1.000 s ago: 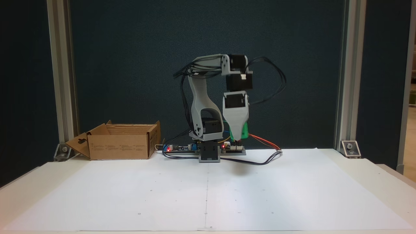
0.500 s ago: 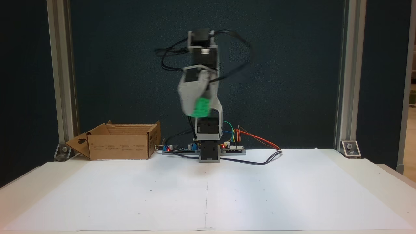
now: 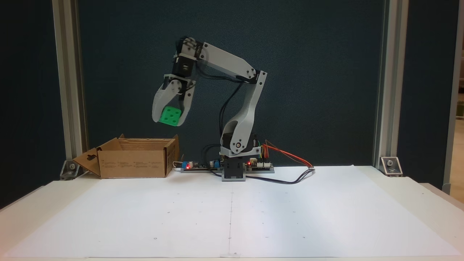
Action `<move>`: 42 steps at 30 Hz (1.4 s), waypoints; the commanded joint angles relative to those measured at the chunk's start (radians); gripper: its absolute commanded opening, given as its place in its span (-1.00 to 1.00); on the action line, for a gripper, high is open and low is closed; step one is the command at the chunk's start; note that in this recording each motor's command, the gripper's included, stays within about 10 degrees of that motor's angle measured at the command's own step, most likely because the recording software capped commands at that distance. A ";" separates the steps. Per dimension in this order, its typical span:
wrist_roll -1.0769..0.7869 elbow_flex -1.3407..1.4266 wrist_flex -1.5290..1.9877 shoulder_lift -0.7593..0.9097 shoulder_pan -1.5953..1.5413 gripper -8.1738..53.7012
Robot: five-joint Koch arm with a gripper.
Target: Grasp a green dice and put it in the bin.
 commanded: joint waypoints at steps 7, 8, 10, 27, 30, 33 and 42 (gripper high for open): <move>-0.230 -0.117 -0.260 -0.229 0.365 -0.37; -0.242 -0.118 -0.301 -0.267 0.387 -0.37; -0.279 -0.123 -0.345 -0.333 0.430 -0.37; -0.345 -0.129 -0.518 -0.552 0.580 0.72; -0.175 -0.130 -0.627 -0.512 0.540 0.70; -0.056 -0.132 -0.644 -0.374 0.419 0.68; 0.212 -0.109 -0.598 -0.091 -0.176 0.69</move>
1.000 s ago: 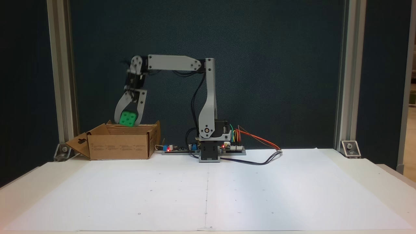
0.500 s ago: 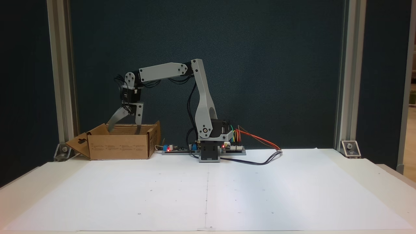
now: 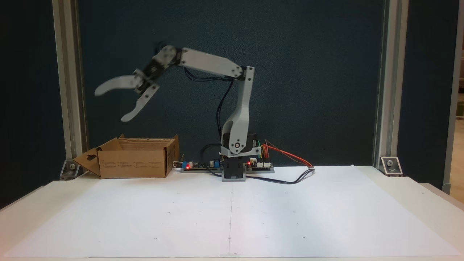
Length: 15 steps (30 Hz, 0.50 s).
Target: Grasp a green dice and put it in the bin.
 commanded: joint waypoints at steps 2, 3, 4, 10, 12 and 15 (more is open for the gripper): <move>0.058 -0.003 -0.003 0.124 -0.230 0.69; 0.066 0.017 -0.003 0.155 -0.296 0.69; 0.075 0.044 -0.003 0.187 -0.364 0.69; 0.081 0.341 -0.009 0.397 -0.742 0.69; 0.081 0.405 -0.009 0.434 -0.853 0.69; 0.081 0.457 -0.014 0.460 -1.011 0.70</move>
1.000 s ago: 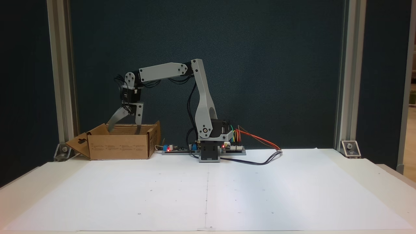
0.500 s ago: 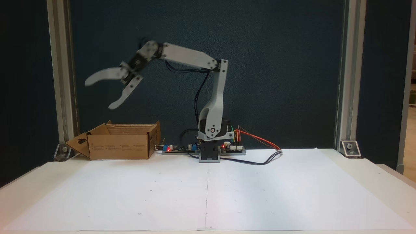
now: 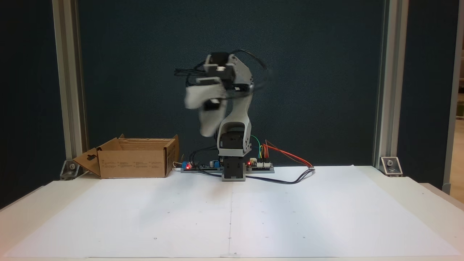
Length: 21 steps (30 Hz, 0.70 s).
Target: Grasp a green dice and put it in the bin.
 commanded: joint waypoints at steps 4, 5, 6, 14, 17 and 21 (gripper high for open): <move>0.038 0.086 -0.184 0.046 -0.167 0.70; 0.037 0.143 -0.211 0.061 -0.173 0.70; 0.035 0.198 -0.259 0.066 -0.176 0.69; 0.037 0.391 -0.613 0.115 -0.172 0.72; 0.035 0.460 -0.744 0.123 -0.175 0.72; 0.037 0.571 -0.922 0.170 -0.189 0.73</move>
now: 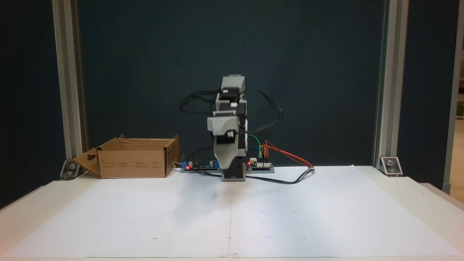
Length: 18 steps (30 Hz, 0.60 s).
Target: Grasp a green dice and put it in the bin.
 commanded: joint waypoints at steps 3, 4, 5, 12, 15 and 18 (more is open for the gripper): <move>0.031 0.086 -0.247 0.110 -0.044 0.72; 0.031 0.121 -0.290 0.110 -0.048 0.72; 0.031 0.149 -0.329 0.110 -0.051 0.71; 0.029 0.278 -0.619 0.109 -0.110 0.70; 0.023 0.311 -0.742 0.109 -0.127 0.70; -0.029 0.350 -0.863 0.109 -0.127 0.68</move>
